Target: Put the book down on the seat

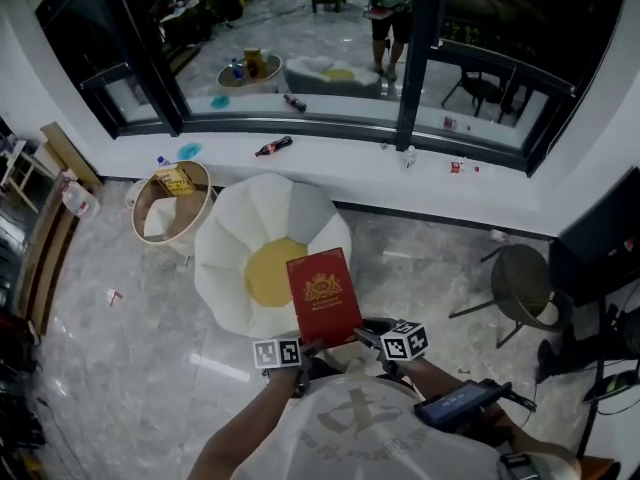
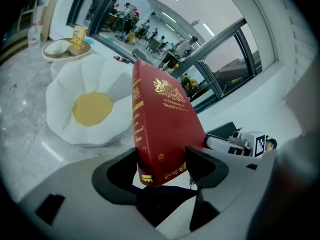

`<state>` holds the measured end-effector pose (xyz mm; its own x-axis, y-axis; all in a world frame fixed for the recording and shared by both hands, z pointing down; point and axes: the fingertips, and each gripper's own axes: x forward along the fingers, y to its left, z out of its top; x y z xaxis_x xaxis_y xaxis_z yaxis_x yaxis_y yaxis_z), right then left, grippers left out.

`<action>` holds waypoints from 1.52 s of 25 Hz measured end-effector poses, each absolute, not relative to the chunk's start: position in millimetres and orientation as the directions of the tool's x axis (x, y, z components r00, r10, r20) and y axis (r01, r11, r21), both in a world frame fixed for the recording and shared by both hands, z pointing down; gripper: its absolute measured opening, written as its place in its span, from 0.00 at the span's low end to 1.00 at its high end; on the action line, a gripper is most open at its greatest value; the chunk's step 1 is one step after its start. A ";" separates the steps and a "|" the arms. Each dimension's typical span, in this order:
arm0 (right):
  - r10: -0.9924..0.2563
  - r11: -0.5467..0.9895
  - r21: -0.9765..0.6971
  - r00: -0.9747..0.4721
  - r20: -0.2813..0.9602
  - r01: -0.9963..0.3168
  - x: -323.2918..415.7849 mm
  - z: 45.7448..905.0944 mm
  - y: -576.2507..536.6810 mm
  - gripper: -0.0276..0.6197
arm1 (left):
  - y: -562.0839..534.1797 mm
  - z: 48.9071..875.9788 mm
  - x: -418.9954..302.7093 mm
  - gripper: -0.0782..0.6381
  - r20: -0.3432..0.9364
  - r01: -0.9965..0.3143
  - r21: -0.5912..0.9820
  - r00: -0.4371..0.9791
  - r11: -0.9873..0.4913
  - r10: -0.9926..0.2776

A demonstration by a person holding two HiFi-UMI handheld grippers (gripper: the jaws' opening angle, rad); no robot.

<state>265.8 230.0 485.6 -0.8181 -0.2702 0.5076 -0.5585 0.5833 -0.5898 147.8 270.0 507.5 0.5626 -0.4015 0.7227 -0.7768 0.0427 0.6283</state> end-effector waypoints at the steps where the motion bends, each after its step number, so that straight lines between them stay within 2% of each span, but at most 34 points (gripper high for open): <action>1: -0.276 0.584 -0.587 -0.817 0.506 -0.561 266.9 483.3 226.4 0.27 | 266.1 505.7 148.8 0.55 0.723 -0.777 0.629 0.564 0.040 -0.400; 9: -0.336 0.559 -0.577 -0.799 0.499 -0.595 289.0 483.3 198.8 0.27 | 228.9 508.6 168.6 0.55 0.711 -0.767 0.641 0.603 -0.017 -0.362; 17: -0.329 0.523 -0.576 -0.772 0.543 -0.628 297.8 500.1 151.6 0.27 | 177.7 527.0 177.6 0.55 0.698 -0.745 0.667 0.634 -0.022 -0.333; 25: -0.283 0.556 -0.563 -0.776 0.563 -0.611 266.0 504.2 74.1 0.27 | 108.2 530.4 147.0 0.54 0.688 -0.736 0.677 0.630 0.007 -0.360; 38: -0.280 0.591 -0.526 -0.767 0.578 -0.612 216.6 499.8 1.7 0.27 | 40.0 524.4 96.2 0.54 0.664 -0.734 0.679 0.625 -0.018 -0.410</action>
